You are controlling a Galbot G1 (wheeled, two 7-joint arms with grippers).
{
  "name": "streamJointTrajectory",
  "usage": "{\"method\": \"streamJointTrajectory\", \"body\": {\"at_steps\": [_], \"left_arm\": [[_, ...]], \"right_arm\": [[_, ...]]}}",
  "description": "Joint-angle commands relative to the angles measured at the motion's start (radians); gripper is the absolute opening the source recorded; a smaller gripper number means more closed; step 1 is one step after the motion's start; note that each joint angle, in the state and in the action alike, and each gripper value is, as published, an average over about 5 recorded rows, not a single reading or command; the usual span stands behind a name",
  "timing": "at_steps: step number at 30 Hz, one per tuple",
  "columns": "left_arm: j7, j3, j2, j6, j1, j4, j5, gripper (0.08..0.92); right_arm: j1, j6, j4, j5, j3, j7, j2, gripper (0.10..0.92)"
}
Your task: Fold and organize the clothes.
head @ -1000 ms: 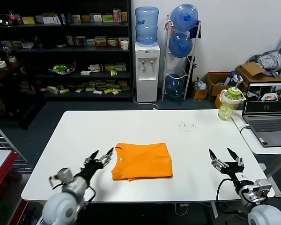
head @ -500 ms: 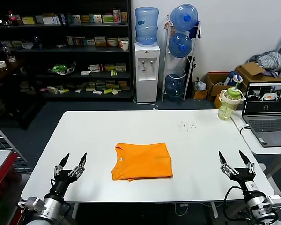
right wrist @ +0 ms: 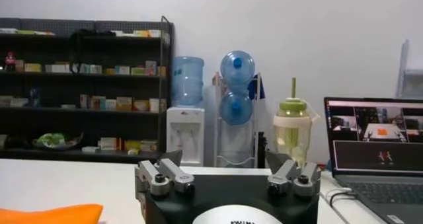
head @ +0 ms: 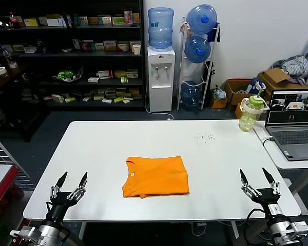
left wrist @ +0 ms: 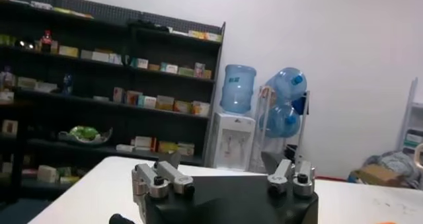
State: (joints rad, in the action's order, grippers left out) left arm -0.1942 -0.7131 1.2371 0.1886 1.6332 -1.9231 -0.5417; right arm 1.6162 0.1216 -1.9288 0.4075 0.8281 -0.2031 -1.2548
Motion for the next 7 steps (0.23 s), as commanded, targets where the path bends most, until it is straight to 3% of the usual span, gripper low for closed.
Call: {"method": "streamJointTrajectory", "body": {"at_steps": [1, 7], "left_arm": [[-0.016, -0.027, 0.013, 0.027, 0.024, -0.005, 0.021, 0.823], [-0.010, -0.032, 0.016, 0.025, 0.025, -0.006, 0.021, 0.823]], "right_arm": [[0.007, 0.022, -0.003, -0.034, -0.004, -0.010, -0.022, 0.823], [0.007, 0.021, -0.004, -0.038, -0.009, -0.009, -0.025, 0.823]]}}
